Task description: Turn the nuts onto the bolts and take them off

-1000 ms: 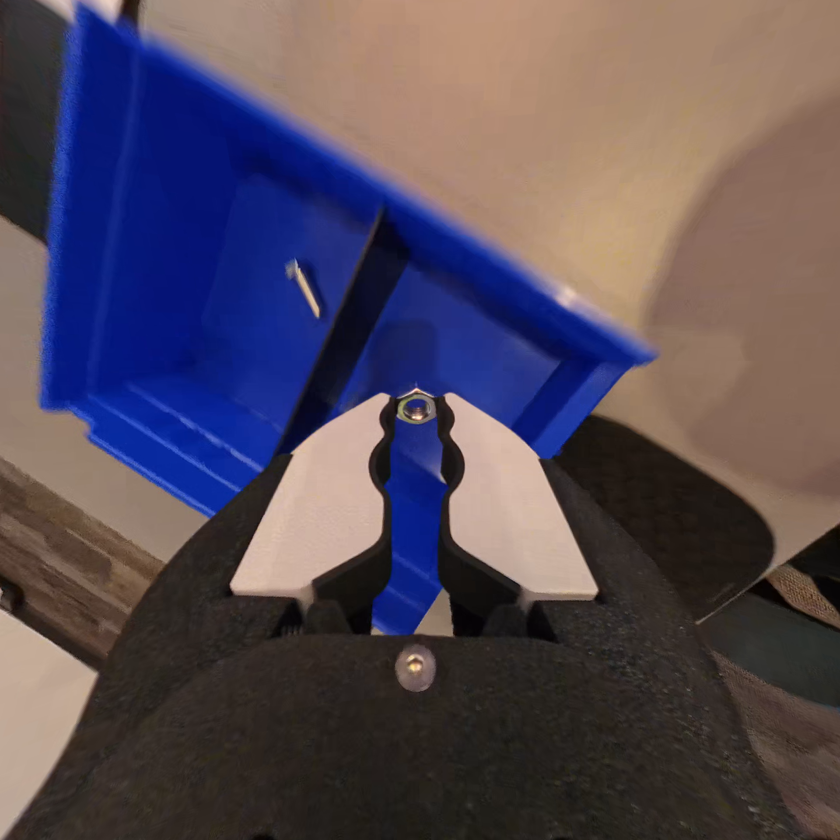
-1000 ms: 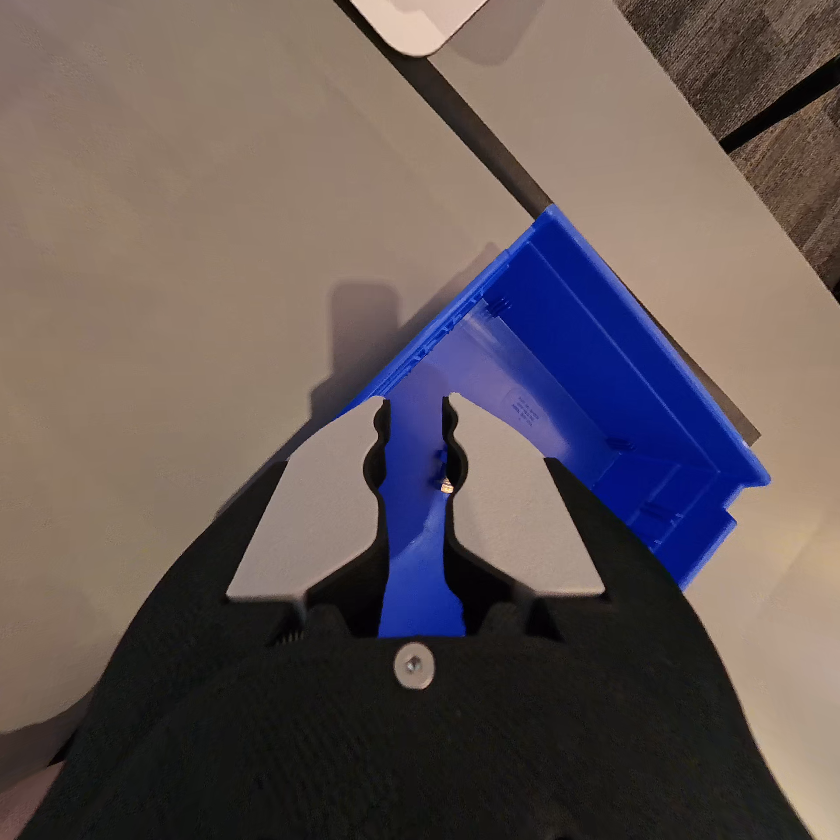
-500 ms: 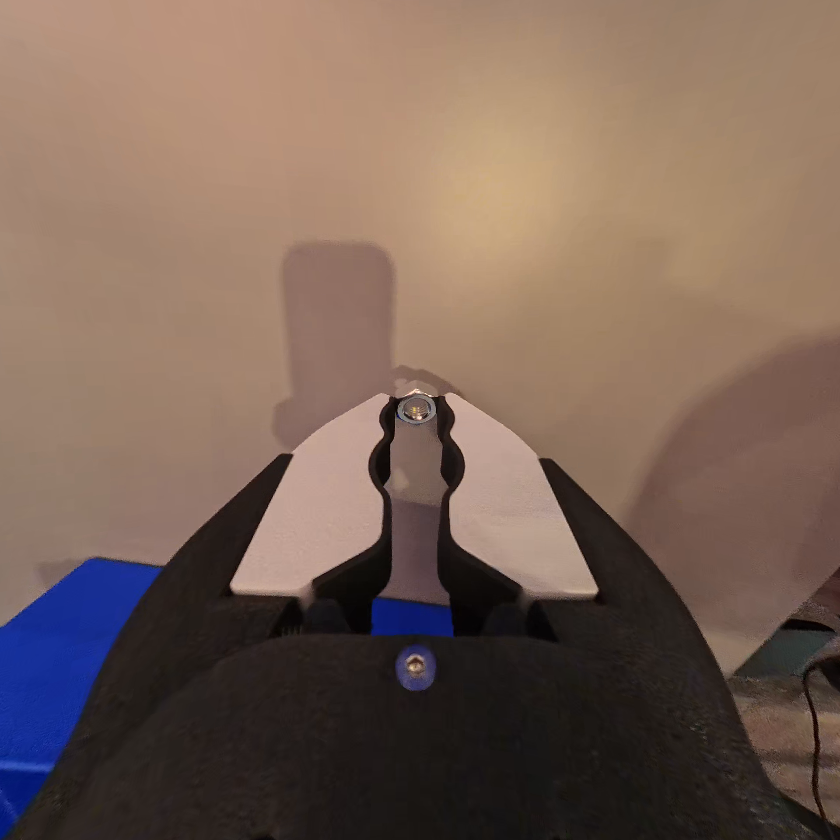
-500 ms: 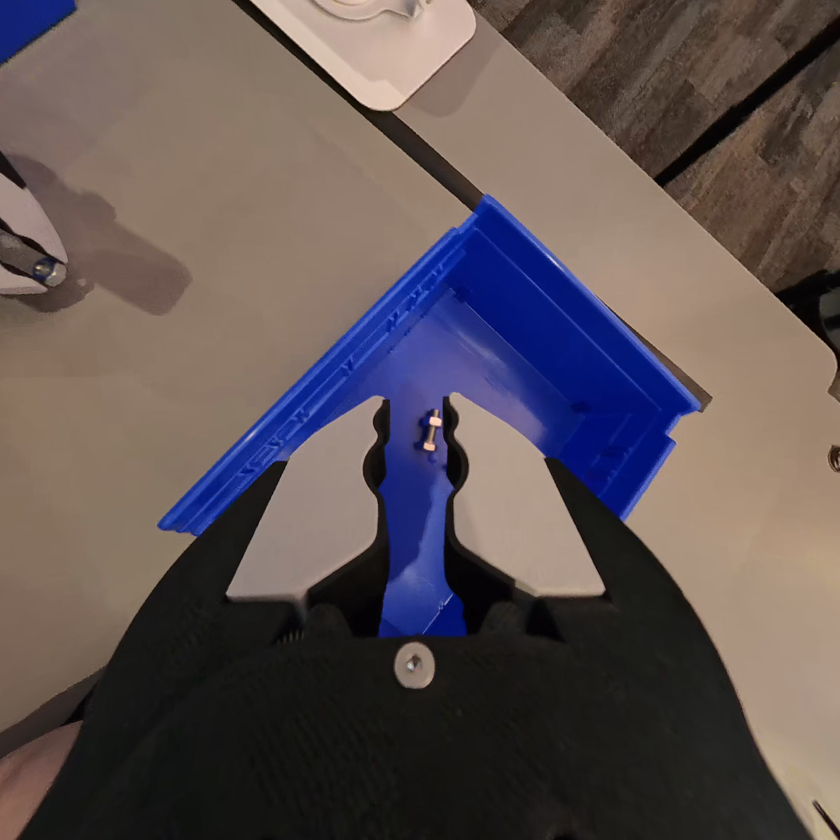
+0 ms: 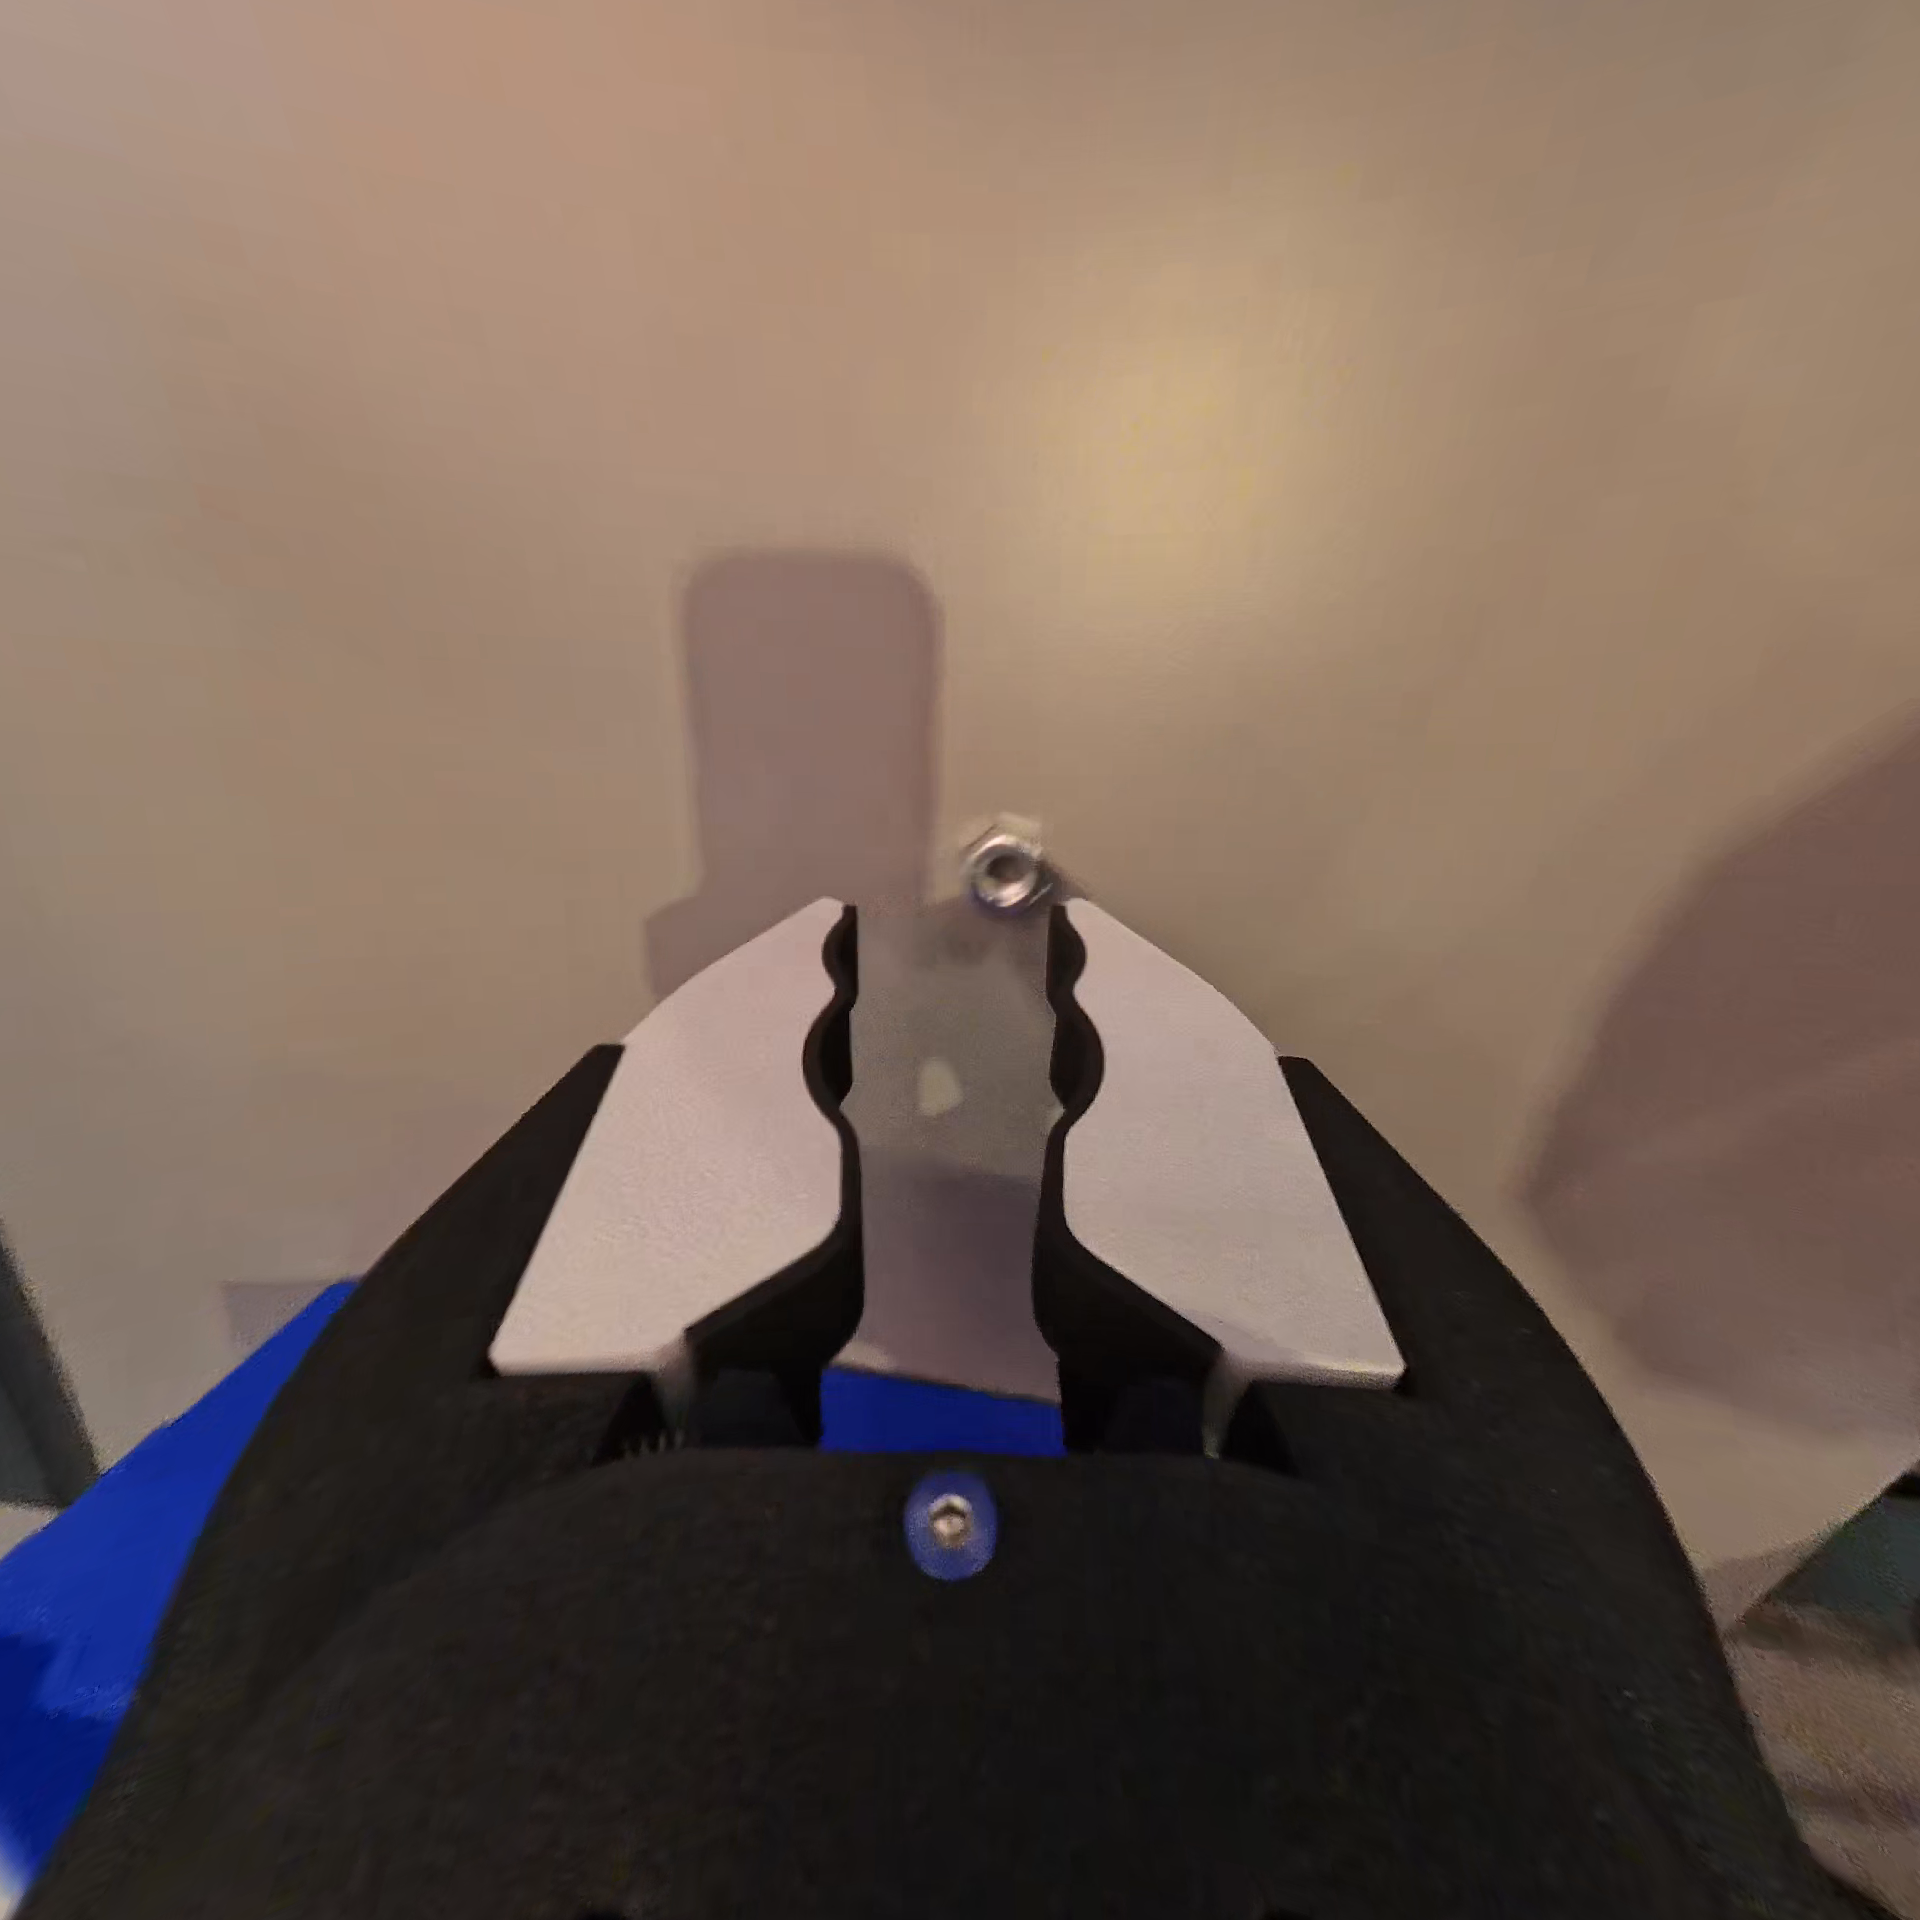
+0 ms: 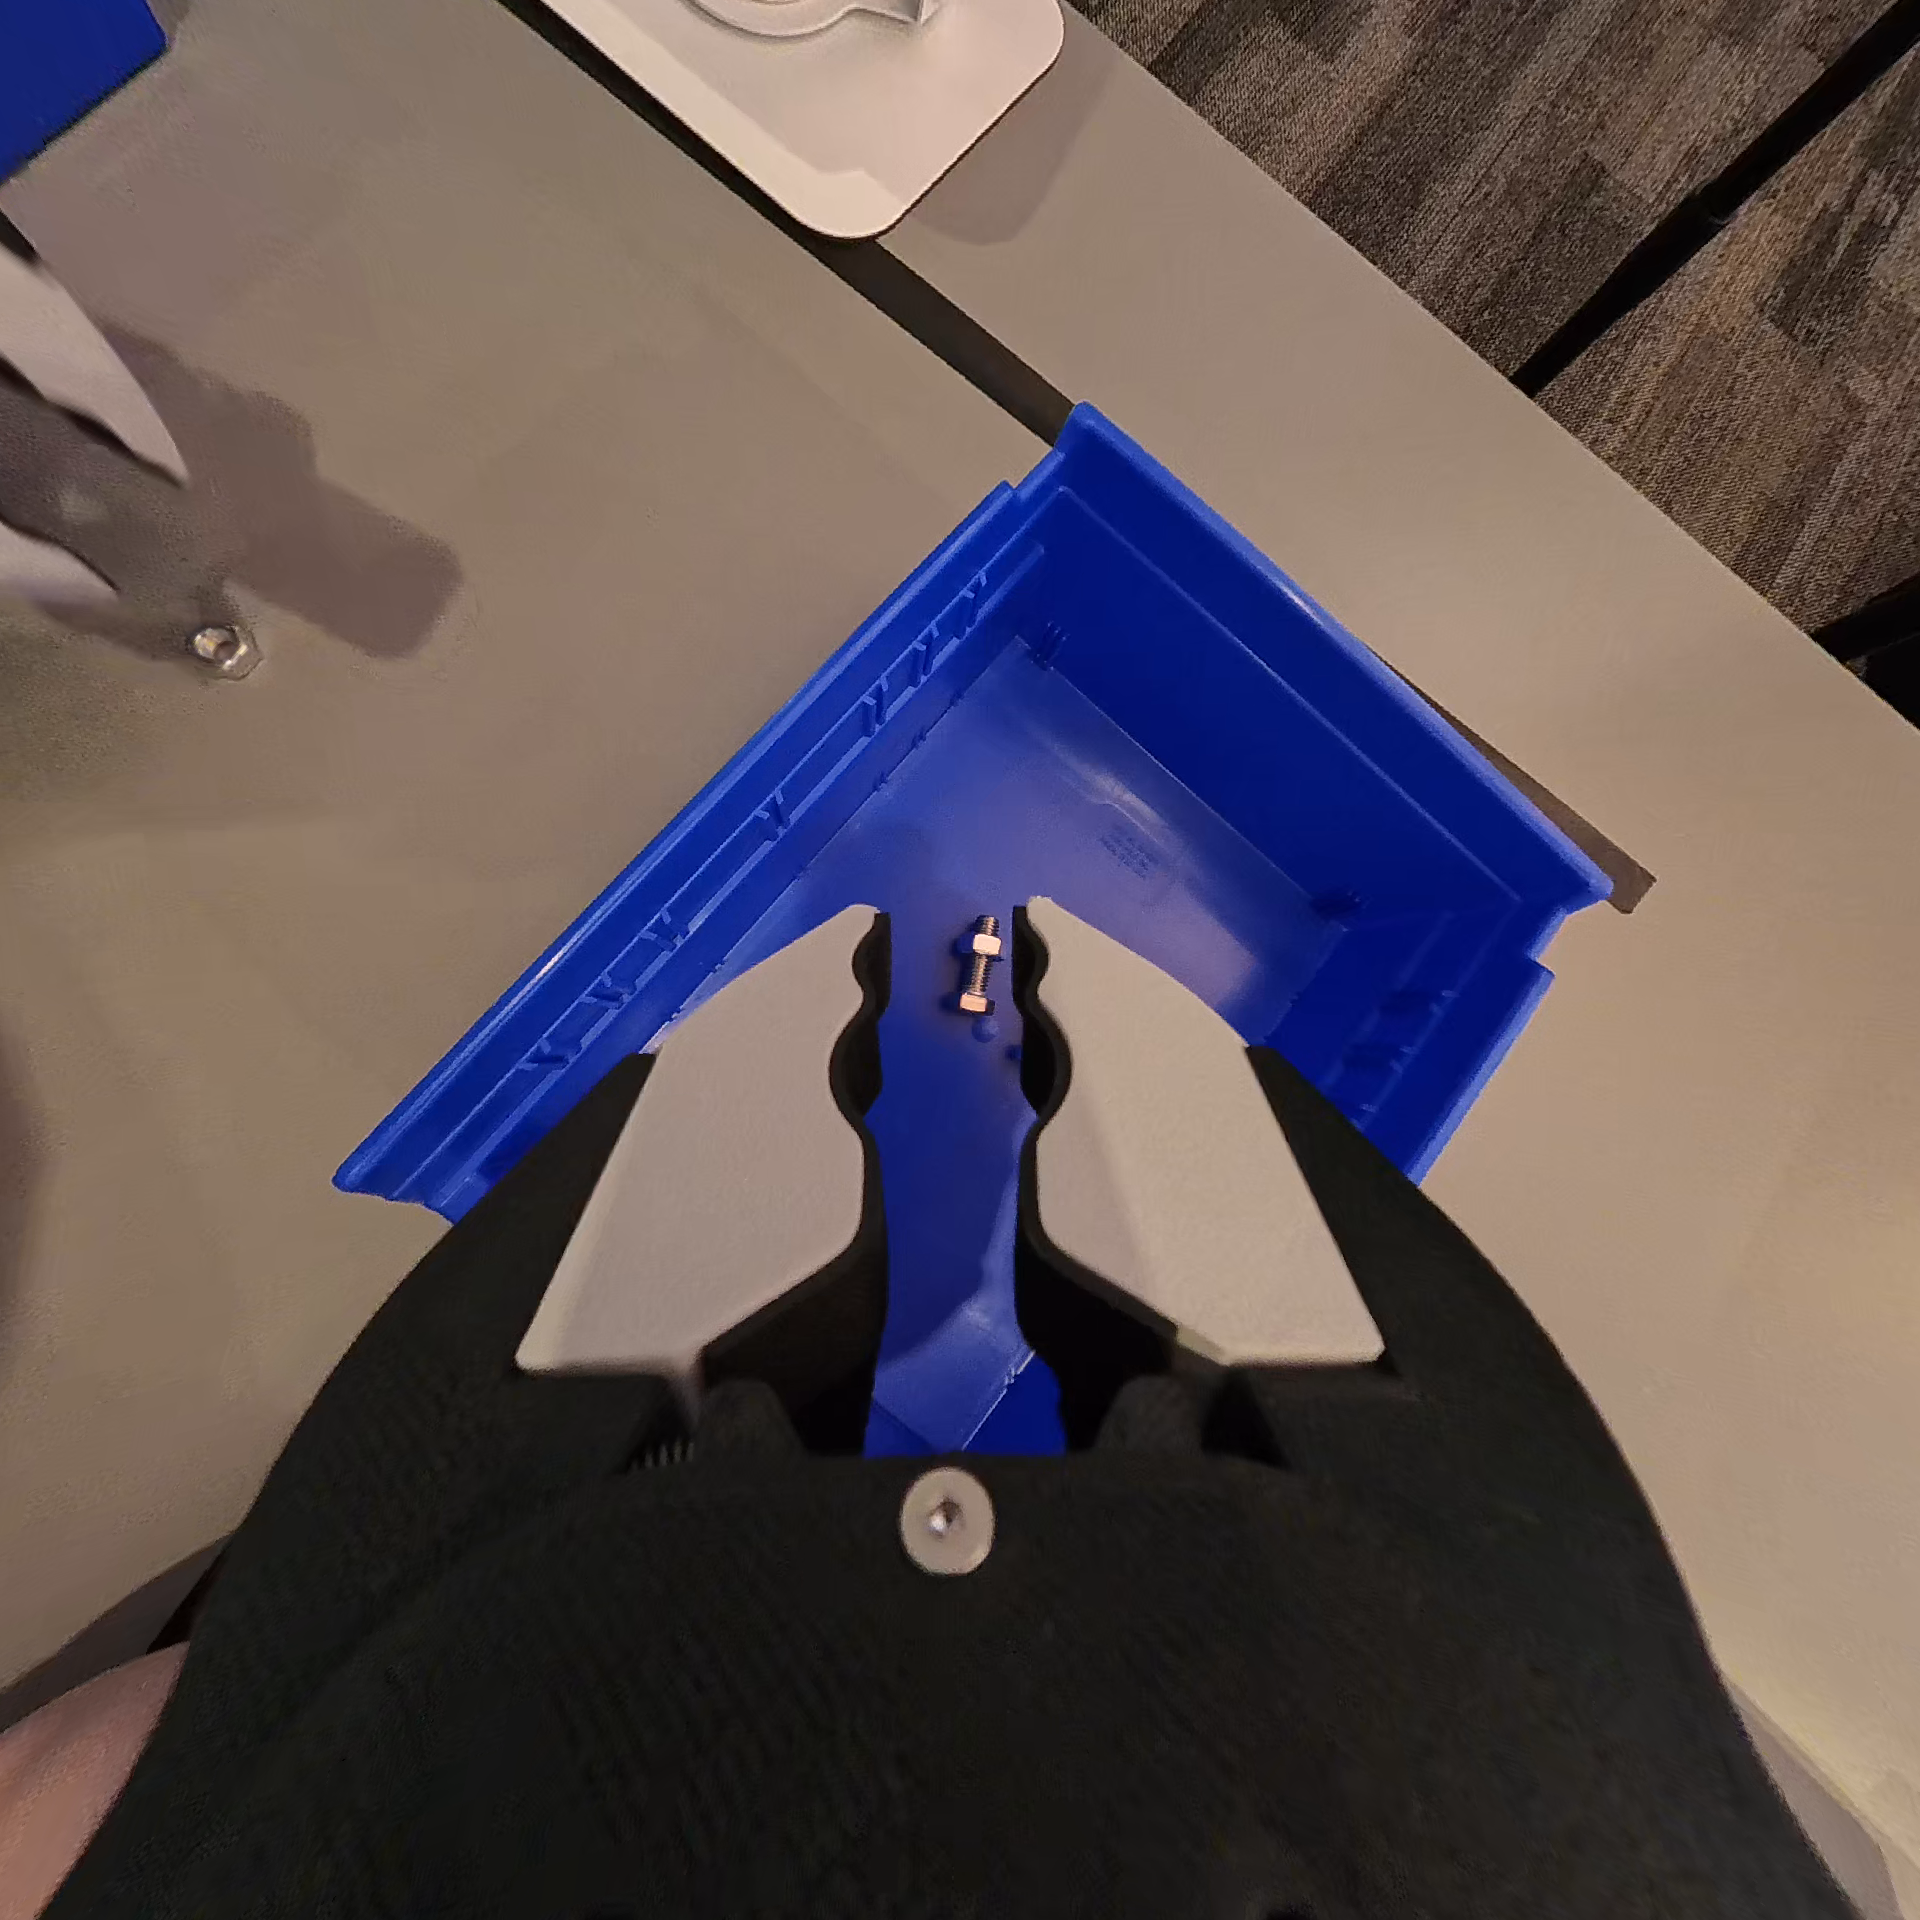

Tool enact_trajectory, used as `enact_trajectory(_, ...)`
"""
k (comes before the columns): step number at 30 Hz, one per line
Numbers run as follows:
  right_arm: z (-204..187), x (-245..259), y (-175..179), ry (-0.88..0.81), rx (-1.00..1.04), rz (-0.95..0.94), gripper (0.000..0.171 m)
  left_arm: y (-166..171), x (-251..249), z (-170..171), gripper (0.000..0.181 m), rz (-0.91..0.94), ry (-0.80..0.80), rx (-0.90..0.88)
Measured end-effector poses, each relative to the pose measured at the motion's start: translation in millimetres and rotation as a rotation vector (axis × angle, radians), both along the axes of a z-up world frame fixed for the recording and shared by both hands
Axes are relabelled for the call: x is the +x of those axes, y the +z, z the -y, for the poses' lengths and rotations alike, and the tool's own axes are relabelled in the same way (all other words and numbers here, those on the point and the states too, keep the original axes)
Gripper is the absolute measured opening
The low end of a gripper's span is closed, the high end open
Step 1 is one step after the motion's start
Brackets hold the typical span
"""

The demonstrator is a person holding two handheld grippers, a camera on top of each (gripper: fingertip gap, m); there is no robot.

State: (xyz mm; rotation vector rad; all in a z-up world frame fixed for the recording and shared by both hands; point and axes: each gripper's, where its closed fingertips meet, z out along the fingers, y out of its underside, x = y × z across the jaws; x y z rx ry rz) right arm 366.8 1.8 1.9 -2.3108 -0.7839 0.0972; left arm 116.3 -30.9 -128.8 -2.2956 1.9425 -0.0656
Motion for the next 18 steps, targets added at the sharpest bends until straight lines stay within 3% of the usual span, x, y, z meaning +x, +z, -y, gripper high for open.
enact_trajectory(5, -1.8, -2.7, 8.6, 0.0, 0.039, -0.009, 0.023, 95.2, -59.1, -50.0, 0.033, 0.179, 0.145, 0.108)
enact_trajectory(8, -4.0, -5.7, 13.2, -0.004, 0.061, 0.003, 0.023, 112.9, -124.1, -68.0, 0.032, 0.213, 0.248, 0.068)
enact_trajectory(13, -5.6, -13.7, 8.9, 0.001, 0.045, 0.054, 0.023, 67.1, -211.9, -92.4, 0.029, 0.121, 0.431, 0.0)
enact_trajectory(18, -10.2, -17.3, -1.1, -0.004, 0.009, 0.1, 0.023, 12.4, -229.7, -88.3, 0.028, 0.006, 0.446, -0.129)
